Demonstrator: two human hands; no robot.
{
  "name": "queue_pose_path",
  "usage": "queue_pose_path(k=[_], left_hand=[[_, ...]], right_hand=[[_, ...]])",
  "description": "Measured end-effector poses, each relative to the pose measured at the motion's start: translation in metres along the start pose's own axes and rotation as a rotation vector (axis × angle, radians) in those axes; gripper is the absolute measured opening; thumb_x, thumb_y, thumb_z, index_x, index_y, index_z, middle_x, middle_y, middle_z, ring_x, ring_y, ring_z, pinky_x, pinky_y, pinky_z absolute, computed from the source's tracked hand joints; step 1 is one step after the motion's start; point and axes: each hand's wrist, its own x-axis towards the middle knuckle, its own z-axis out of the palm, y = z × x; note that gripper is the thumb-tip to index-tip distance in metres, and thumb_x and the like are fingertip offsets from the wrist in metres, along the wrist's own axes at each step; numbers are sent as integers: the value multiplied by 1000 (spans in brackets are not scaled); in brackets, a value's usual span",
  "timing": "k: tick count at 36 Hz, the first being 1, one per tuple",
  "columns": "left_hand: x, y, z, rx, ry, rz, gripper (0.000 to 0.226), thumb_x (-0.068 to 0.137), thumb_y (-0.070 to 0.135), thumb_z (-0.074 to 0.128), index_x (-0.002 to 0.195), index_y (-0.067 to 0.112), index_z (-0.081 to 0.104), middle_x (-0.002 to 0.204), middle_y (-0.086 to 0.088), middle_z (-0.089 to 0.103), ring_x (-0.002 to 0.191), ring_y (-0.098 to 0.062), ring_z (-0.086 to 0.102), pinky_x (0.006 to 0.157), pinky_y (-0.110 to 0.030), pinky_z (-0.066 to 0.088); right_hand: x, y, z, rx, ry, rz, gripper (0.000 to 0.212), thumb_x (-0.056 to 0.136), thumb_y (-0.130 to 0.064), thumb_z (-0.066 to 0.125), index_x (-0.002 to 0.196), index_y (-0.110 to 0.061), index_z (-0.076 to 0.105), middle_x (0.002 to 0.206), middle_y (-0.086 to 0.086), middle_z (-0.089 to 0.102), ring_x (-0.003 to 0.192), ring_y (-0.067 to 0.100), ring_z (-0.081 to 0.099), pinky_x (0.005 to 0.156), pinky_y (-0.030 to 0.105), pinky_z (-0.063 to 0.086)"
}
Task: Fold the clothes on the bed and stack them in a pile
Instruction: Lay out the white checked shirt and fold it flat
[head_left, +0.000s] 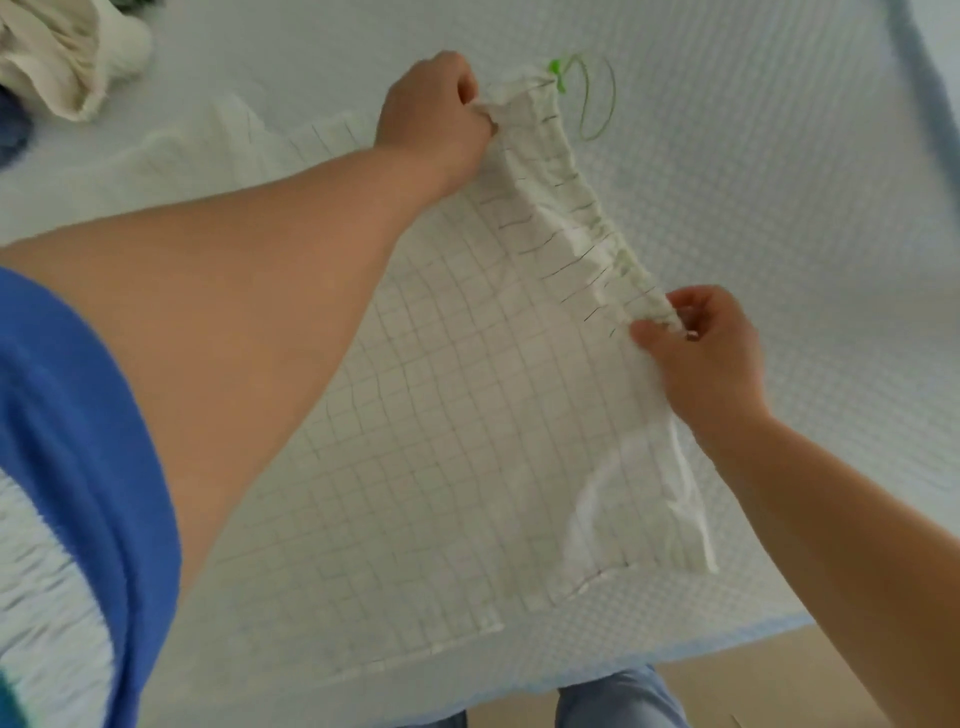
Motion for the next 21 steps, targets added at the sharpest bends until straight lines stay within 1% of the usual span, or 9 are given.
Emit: queue_pose_path(k=[3, 6, 8, 11, 14, 16, 17, 19, 21], left_hand=[[-3, 4, 13, -90, 101, -48, 32, 87, 24, 54, 66, 28, 30, 68, 13, 36, 61, -5, 36, 47, -14, 30], [-2, 7, 22, -239, 141, -104, 20, 81, 34, 57, 74, 27, 39, 70, 14, 40, 60, 0, 37, 49, -12, 31], [0, 11, 24, -220, 92, -77, 18, 78, 40, 59, 81, 25, 48, 74, 15, 45, 65, -2, 42, 54, -19, 32], [5, 22, 21, -123, 55, -24, 34, 81, 34, 58, 57, 23, 36, 58, 10, 34, 51, -5, 32, 47, -21, 23], [13, 35, 19, -106, 78, -45, 43, 84, 30, 57, 54, 22, 28, 57, 9, 28, 49, -6, 27, 42, -19, 17], [14, 46, 18, -127, 75, -34, 19, 86, 30, 55, 67, 26, 51, 79, 9, 47, 66, -7, 41, 51, -16, 28], [13, 50, 18, -158, 43, -34, 8, 86, 29, 55, 91, 27, 61, 103, 6, 53, 81, -8, 45, 60, -13, 34], [11, 57, 23, -211, -33, 13, 49, 87, 23, 54, 135, 26, 44, 142, 1, 37, 112, -8, 43, 83, -6, 38], [1, 61, 26, -218, -80, 122, 60, 88, 18, 53, 144, 23, 31, 151, -1, 26, 134, -13, 31, 108, -19, 30]], right_hand=[[14, -6, -2, 52, 42, 61, 18, 78, -38, 69, 83, -38, 52, 74, -18, 61, 59, -4, 58, 50, 18, 45], [22, -6, -3, -6, 29, 67, 11, 82, -40, 63, 83, -37, 53, 74, -16, 61, 63, -1, 58, 53, 20, 45], [23, -4, -3, -55, 27, 39, 10, 84, -40, 61, 81, -37, 51, 75, -16, 60, 66, 0, 56, 54, 20, 43], [21, 0, -6, -16, 80, 19, 9, 86, -38, 60, 86, -38, 51, 78, -16, 59, 64, -4, 56, 53, 16, 42], [17, 3, -8, 47, 156, 24, 15, 89, -34, 59, 102, -31, 52, 86, -16, 58, 61, -14, 55, 51, 8, 41], [14, 5, -9, 112, 170, 54, 23, 90, -35, 57, 110, -26, 51, 92, -12, 61, 61, -14, 57, 47, 5, 41], [13, 5, -10, 130, 163, 69, 29, 89, -38, 58, 113, -25, 50, 94, -10, 62, 64, -9, 61, 48, 7, 43], [10, 7, -12, 73, 119, 76, 46, 81, -51, 63, 117, -27, 47, 98, -13, 59, 77, -1, 62, 56, 15, 45], [5, 12, -15, -68, 32, 80, 55, 72, -57, 68, 115, -32, 44, 96, -18, 55, 82, -1, 55, 60, 18, 40]])
